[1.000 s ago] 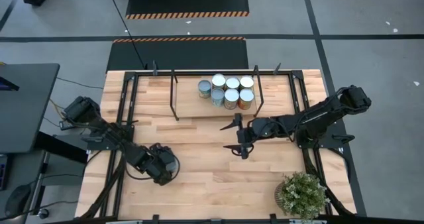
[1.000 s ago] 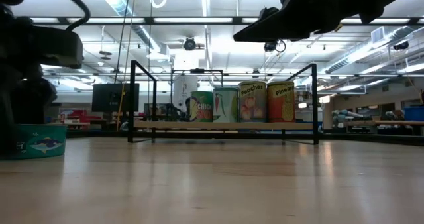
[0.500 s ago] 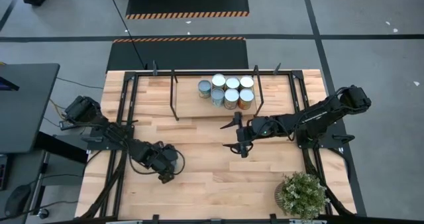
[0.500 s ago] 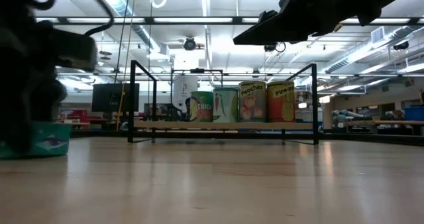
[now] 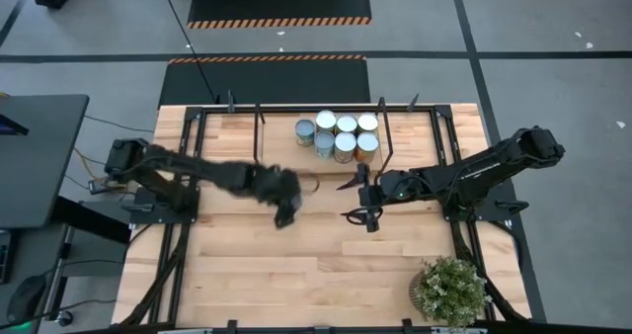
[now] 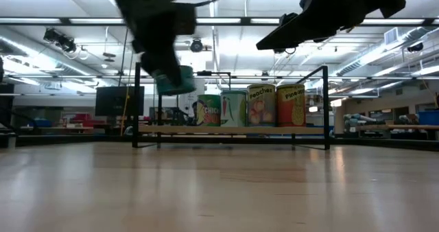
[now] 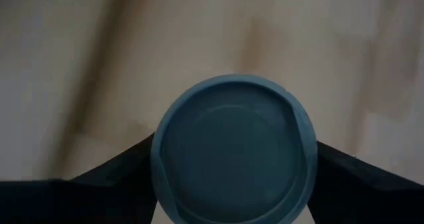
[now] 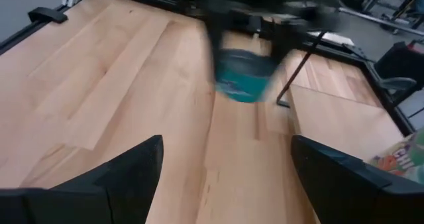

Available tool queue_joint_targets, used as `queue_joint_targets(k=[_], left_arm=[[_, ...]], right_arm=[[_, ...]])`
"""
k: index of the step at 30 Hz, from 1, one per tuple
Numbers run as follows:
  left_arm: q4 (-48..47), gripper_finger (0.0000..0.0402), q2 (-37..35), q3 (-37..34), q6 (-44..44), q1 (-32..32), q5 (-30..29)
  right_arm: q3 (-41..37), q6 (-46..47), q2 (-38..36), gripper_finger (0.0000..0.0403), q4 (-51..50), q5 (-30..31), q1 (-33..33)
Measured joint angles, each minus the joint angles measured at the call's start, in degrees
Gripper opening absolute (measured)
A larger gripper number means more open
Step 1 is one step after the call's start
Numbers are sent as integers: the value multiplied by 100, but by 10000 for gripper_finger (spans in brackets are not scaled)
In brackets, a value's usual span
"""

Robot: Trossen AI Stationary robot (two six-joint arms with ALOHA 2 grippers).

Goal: Pick and place cans onto a shelf
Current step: Put the canned tuna fish on the shelf

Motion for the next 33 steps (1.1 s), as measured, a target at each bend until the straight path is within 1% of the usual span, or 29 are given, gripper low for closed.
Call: queue_joint_targets(k=[5, 9, 10, 15, 20, 22, 27, 31, 33], left_arm=[[-590, 297, 545, 1020, 1019, 826, 158], [-1065, 297, 1106, 1559, 1750, 1307, 319], [-1163, 297, 1227, 1599, 1876, 1418, 324], [-1067, 297, 1636, 1613, 2344, 1986, 605], [-780, 297, 1858, 1613, 2557, 2349, 625], [-822, 297, 1875, 1611, 2633, 2457, 625], [-471, 297, 1871, 1613, 2643, 2657, 598], [-355, 297, 1877, 1613, 2629, 2719, 597], [-136, 298, 1945, 1617, 2622, 2710, 600]], right_arm=[[-2, 13, 101, 338, 30, -17, 0], [0, -9, 120, 338, 43, -5, 0], [0, -5, 118, 338, 33, -3, 0], [-12, 57, 118, 338, -51, 174, -6], [-289, 97, 120, 338, 174, 254, -45], [-426, 90, 78, 338, 332, 294, -80], [-598, 123, -48, 338, 664, 294, -179], [-703, 243, -107, 338, 642, 289, -195], [-756, 278, -139, 338, 640, 291, -195]])
